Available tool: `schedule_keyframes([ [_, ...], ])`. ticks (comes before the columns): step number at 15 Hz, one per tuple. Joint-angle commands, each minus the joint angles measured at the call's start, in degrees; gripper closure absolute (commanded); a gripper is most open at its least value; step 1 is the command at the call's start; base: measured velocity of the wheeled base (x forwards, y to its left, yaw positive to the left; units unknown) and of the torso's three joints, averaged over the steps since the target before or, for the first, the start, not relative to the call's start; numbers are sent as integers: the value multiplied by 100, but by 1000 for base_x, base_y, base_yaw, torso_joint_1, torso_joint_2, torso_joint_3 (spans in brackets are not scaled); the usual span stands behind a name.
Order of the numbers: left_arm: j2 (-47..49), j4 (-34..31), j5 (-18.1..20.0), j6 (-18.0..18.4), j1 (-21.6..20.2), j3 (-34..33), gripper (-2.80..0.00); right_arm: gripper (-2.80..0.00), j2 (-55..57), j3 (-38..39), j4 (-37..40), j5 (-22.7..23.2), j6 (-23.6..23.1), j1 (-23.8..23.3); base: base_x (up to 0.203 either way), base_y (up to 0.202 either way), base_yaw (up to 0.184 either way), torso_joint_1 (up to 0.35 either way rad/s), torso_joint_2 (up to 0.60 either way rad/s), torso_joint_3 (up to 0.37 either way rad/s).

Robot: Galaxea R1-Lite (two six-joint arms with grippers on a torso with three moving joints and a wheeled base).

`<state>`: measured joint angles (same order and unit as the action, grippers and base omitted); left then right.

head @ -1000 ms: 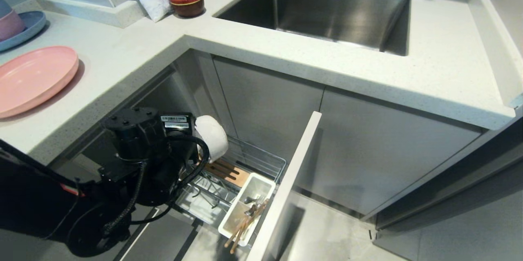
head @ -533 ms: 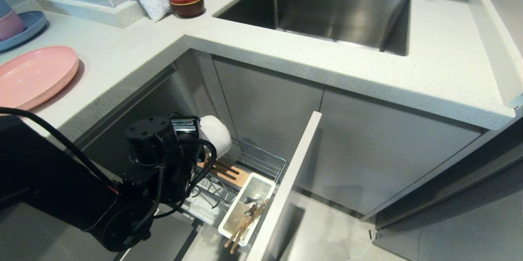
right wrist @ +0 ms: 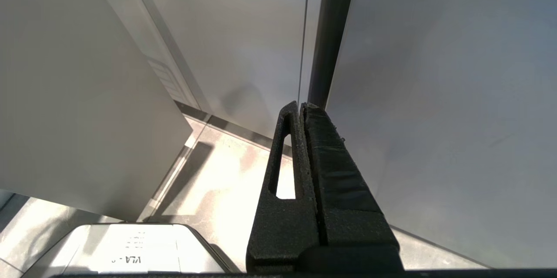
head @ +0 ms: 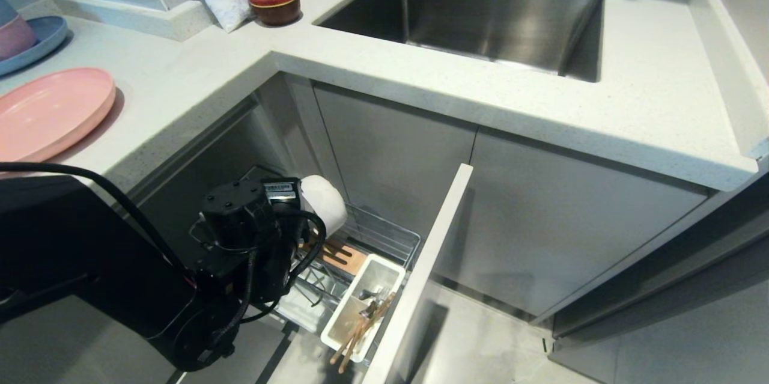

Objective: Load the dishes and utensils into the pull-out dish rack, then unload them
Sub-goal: Pick up the bowl and place it in the cupboard

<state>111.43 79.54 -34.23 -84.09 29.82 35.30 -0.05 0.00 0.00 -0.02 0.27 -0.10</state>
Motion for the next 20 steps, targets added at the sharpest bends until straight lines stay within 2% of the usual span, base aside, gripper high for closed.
schedule_keyframes([
  [1, 88, 44, -22, -75, 15, -26, 0, 0, -21, 9, 0, 2, 0, 1, 0, 0, 0, 0, 0, 0],
  [9, 310, 62, -66, -164, 147, -59, 0, 0, -21, 9, 0, 1, 0, 1, 0, 0, 0, 0, 0, 0],
  [14, 493, 597, -75, -160, 191, -111, 0, 0, -21, 9, 0, -6, 0, 1, 0, 0, 0, 0, 0, 0],
  [20, 566, 680, -155, -178, 191, -131, 0, 0, -21, 9, 0, -6, 0, 1, 0, 0, 0, 0, 0, 0],
])
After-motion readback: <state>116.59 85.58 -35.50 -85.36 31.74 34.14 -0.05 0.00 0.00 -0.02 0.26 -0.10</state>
